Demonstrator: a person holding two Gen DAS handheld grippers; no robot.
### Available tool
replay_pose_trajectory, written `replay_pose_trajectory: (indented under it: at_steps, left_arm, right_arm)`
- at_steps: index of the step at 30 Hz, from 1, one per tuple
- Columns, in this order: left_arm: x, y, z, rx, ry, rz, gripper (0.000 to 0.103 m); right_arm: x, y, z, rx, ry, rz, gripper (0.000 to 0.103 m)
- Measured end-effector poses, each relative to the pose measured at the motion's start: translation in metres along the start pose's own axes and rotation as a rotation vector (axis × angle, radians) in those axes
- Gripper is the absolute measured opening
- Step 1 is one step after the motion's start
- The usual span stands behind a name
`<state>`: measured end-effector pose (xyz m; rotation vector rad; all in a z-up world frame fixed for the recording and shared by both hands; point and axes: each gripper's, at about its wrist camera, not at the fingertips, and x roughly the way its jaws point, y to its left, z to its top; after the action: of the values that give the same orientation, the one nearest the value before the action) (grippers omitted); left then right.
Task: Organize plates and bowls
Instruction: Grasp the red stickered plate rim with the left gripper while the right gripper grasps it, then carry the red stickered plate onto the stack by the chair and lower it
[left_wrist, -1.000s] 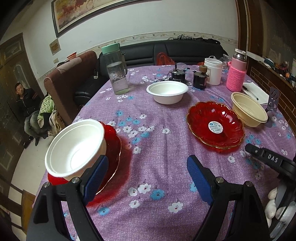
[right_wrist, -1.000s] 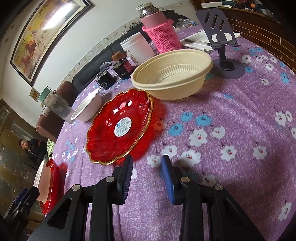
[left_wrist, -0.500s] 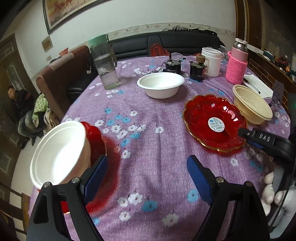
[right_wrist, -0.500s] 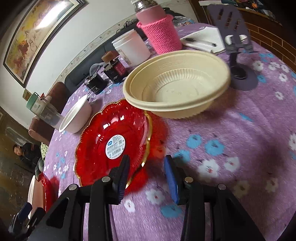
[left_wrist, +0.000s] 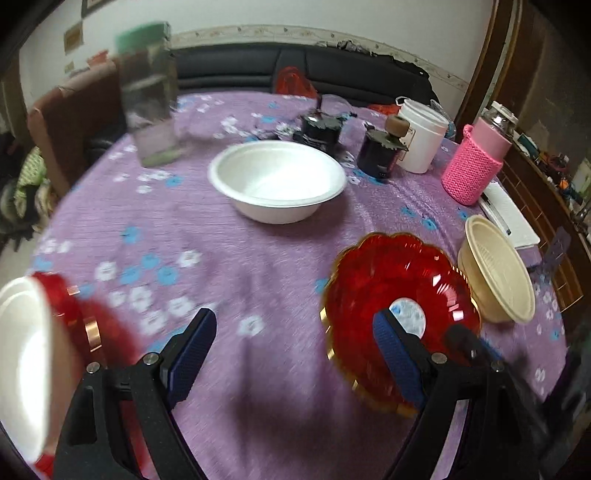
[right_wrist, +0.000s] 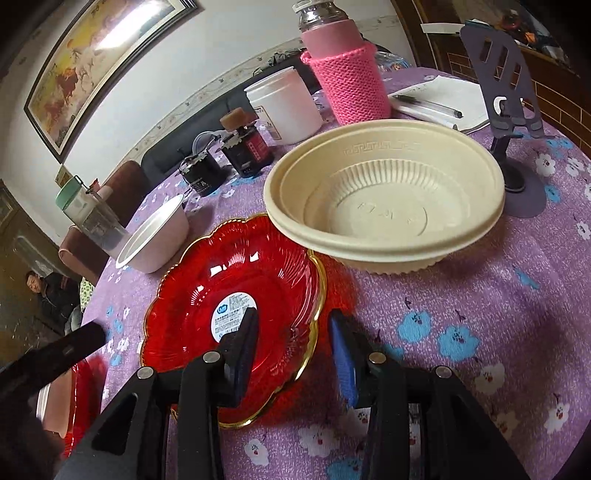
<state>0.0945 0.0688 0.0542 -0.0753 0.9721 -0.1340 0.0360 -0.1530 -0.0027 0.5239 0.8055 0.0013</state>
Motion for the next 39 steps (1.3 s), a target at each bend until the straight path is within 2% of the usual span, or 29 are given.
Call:
replay_pose_trajectory:
  at_steps: [2,4,8,9,12,14,20,21,23,26,31,39]
  left_arm:
    - [0.019,0.001,0.008,-0.029,0.033,-0.022,0.086]
    - [0.031,-0.001,0.012,-0.033,0.048,-0.053,0.086]
    - [0.047,-0.01,0.015,-0.003,0.062,-0.04,0.084]
    - [0.049,-0.013,0.013,0.008,0.067,-0.04,0.083]
    - [0.058,-0.024,0.007,0.054,0.098,-0.051,0.067]
    - [0.06,-0.031,0.005,0.089,0.09,-0.023,0.06]
    - [0.067,-0.047,0.005,0.139,0.084,0.004,0.059]
    - [0.066,-0.048,0.005,0.141,0.08,0.011,0.059]
    - [0.063,-0.042,0.003,0.117,0.078,0.017,0.045]
    - [0.055,-0.031,0.003,0.086,0.076,0.025,0.032]
    - [0.036,-0.032,-0.003,0.114,0.017,0.08,0.026]
    - [0.009,-0.025,-0.013,0.113,-0.038,0.087,0.025]
  right_arm:
    - [0.002,-0.002,0.001,0.004,0.005,-0.002,0.03]
    - [0.003,-0.005,0.002,0.021,0.005,0.012,0.03]
    - [0.005,-0.005,0.003,0.022,0.0,0.016,0.03]
    - [0.005,-0.004,0.003,0.017,-0.002,0.013,0.03]
    - [0.006,0.0,0.002,-0.004,-0.006,0.003,0.03]
    - [0.007,0.0,0.002,-0.01,-0.008,0.009,0.03]
    - [0.011,0.0,0.003,-0.018,-0.008,0.027,0.028]
    - [0.011,0.001,0.002,-0.022,-0.009,0.017,0.027]
    - [0.01,-0.001,0.001,-0.015,-0.009,0.012,0.022]
    - [0.009,-0.002,0.001,-0.009,-0.007,0.011,0.016]
    - [0.009,0.004,-0.002,-0.042,-0.004,0.02,0.013]
    - [0.008,0.001,-0.005,-0.01,0.022,0.1,0.013]
